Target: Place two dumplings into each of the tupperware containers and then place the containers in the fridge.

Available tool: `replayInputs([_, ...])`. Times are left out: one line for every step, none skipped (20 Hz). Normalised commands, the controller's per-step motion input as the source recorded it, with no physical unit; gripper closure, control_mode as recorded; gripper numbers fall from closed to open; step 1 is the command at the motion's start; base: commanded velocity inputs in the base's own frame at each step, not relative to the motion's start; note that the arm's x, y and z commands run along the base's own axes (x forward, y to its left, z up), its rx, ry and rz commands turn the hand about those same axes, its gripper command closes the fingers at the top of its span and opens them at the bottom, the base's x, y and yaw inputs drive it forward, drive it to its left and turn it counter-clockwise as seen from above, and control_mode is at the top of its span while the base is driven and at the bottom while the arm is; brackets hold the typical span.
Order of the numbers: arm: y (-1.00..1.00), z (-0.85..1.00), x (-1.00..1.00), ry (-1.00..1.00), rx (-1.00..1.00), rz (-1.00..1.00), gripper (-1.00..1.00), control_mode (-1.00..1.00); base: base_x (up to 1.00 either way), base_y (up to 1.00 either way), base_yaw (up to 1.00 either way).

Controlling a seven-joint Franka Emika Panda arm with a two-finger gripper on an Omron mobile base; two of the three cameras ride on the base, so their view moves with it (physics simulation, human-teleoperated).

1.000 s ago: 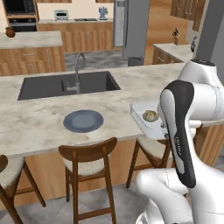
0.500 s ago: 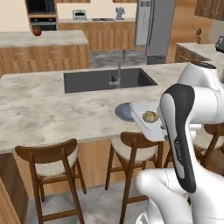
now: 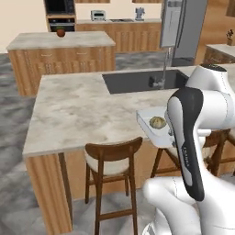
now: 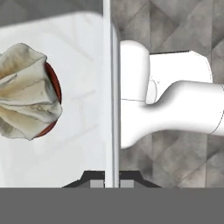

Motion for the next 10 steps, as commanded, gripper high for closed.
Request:
replayInputs([0.0, 0.0, 0.0, 0.0, 0.0, 0.0, 1.0, 1.0, 0.0, 1.0, 0.01])
replayInputs([0.0, 0.0, 0.0, 0.0, 0.0, 0.0, 1.0, 1.0, 0.0, 1.0, 0.0])
replayInputs([0.0, 0.0, 0.0, 0.0, 0.0, 0.0, 1.0, 1.0, 0.0, 1.0, 0.0])
replayInputs([0.0, 0.0, 0.0, 0.0, 0.0, 0.0, 1.0, 1.0, 0.06, 1.0, 0.0])
replayInputs([0.0, 0.0, 0.0, 0.0, 0.0, 0.0, 1.0, 1.0, 0.09, 1.0, 0.01])
replayInputs([0.0, 0.0, 0.0, 0.0, 0.0, 0.0, 1.0, 1.0, 0.04, 1.0, 0.01])
replayInputs([0.0, 0.0, 0.0, 0.0, 0.0, 0.0, 1.0, 1.0, 0.15, 1.0, 0.04])
replayInputs([0.0, 0.0, 0.0, 0.0, 0.0, 0.0, 1.0, 1.0, 0.04, 1.0, 0.05])
replayInputs([0.0, 0.0, 0.0, 0.0, 0.0, 0.0, 1.0, 1.0, 0.0, 1.0, 0.05])
replayInputs([0.0, 0.0, 0.0, 0.0, 0.0, 0.0, 1.0, 1.0, 0.0, 1.0, 0.04])
